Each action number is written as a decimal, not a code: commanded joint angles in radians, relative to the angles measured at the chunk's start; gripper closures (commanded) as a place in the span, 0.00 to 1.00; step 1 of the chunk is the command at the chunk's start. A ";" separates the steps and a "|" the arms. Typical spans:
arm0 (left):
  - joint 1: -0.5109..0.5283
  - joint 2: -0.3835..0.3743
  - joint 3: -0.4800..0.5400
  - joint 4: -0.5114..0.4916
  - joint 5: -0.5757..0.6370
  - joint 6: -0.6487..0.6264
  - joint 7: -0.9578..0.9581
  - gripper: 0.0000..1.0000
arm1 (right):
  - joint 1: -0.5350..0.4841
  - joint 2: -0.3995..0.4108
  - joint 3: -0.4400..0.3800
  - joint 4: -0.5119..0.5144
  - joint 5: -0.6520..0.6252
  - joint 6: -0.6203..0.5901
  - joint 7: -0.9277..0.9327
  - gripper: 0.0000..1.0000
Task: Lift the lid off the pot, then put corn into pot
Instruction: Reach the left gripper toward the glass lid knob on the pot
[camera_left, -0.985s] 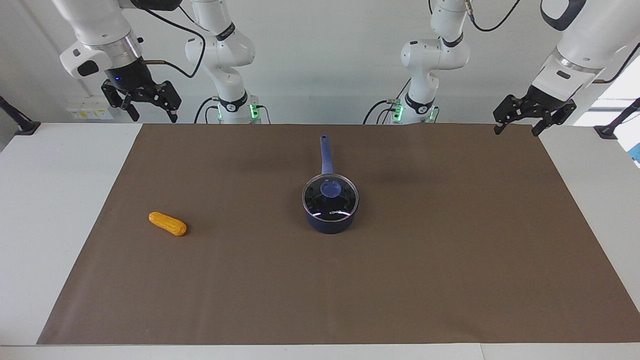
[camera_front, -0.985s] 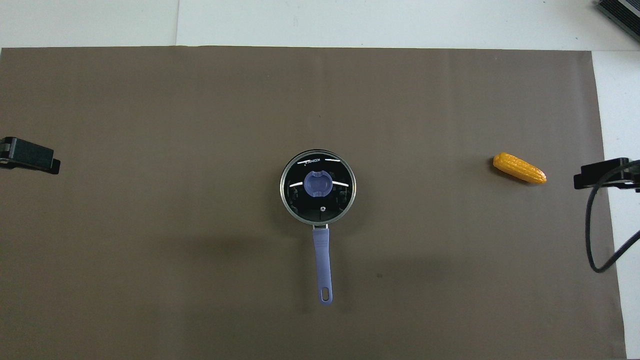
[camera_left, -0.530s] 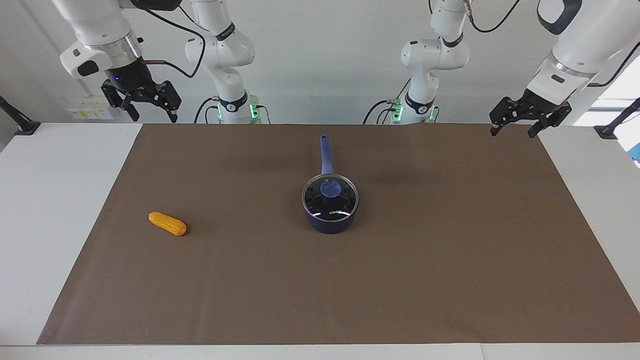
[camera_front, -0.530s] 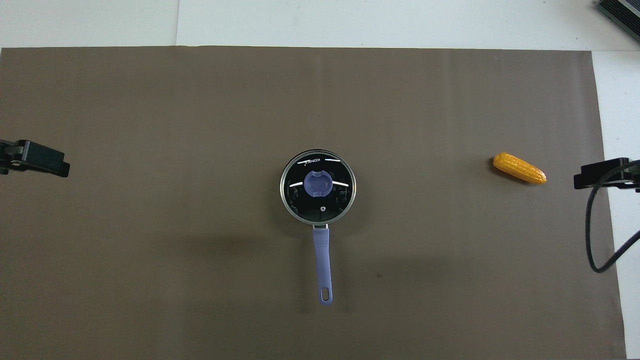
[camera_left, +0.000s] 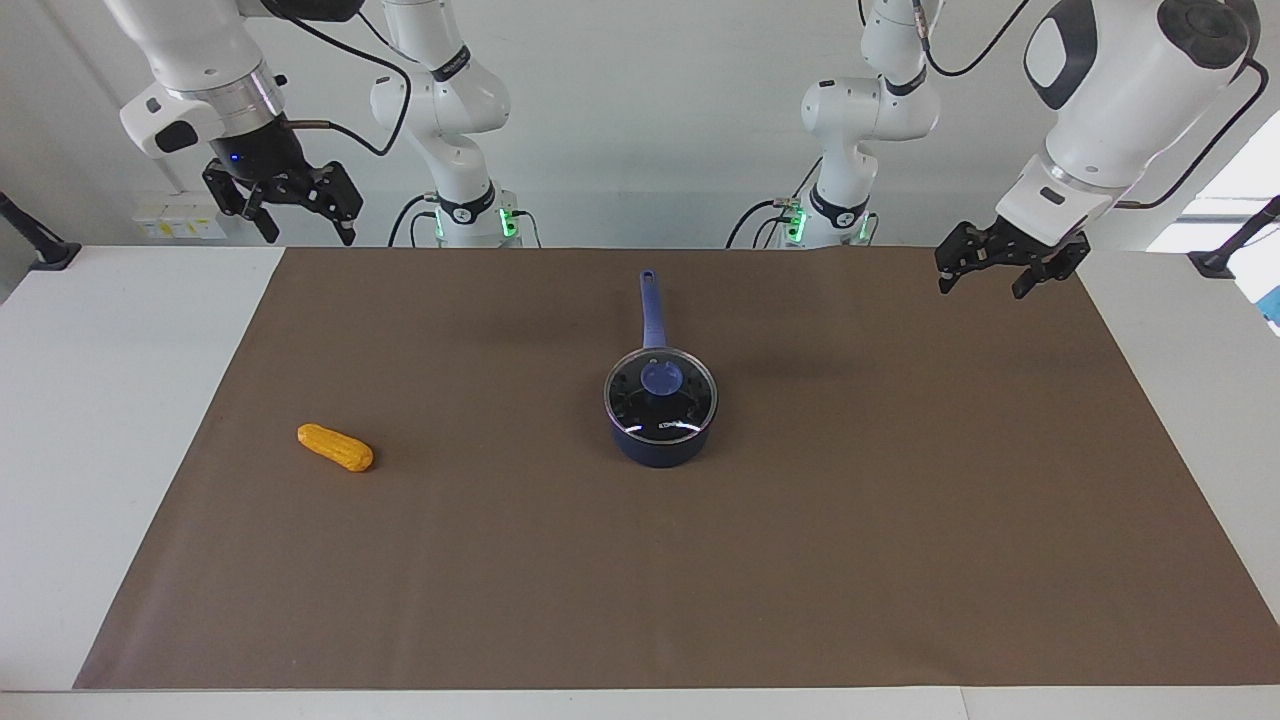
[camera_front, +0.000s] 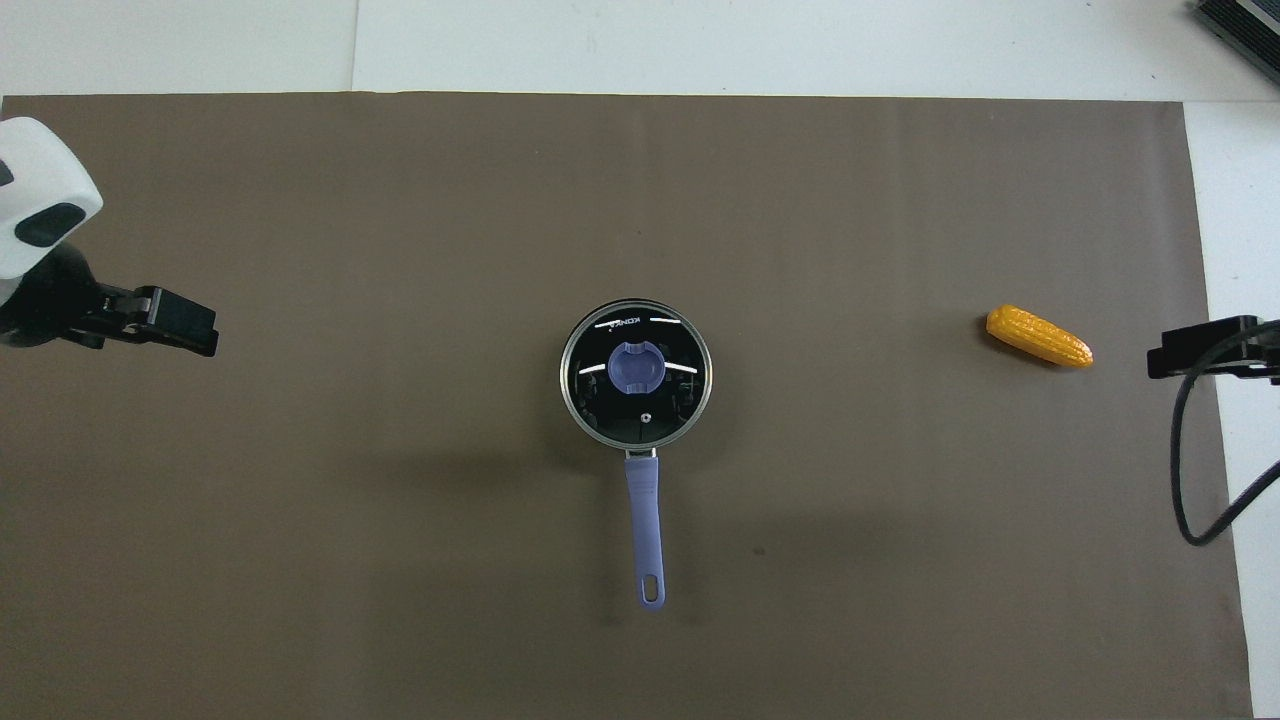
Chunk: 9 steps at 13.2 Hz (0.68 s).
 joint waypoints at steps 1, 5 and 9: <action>-0.054 -0.010 0.011 -0.062 0.007 0.074 -0.051 0.00 | -0.009 -0.003 0.001 0.008 0.021 -0.015 -0.024 0.00; -0.114 0.004 0.011 -0.113 0.007 0.155 -0.147 0.00 | -0.009 -0.003 0.001 0.010 0.021 -0.016 -0.024 0.00; -0.180 0.038 0.011 -0.116 0.005 0.204 -0.246 0.00 | -0.006 -0.006 0.010 0.007 0.019 -0.030 -0.034 0.00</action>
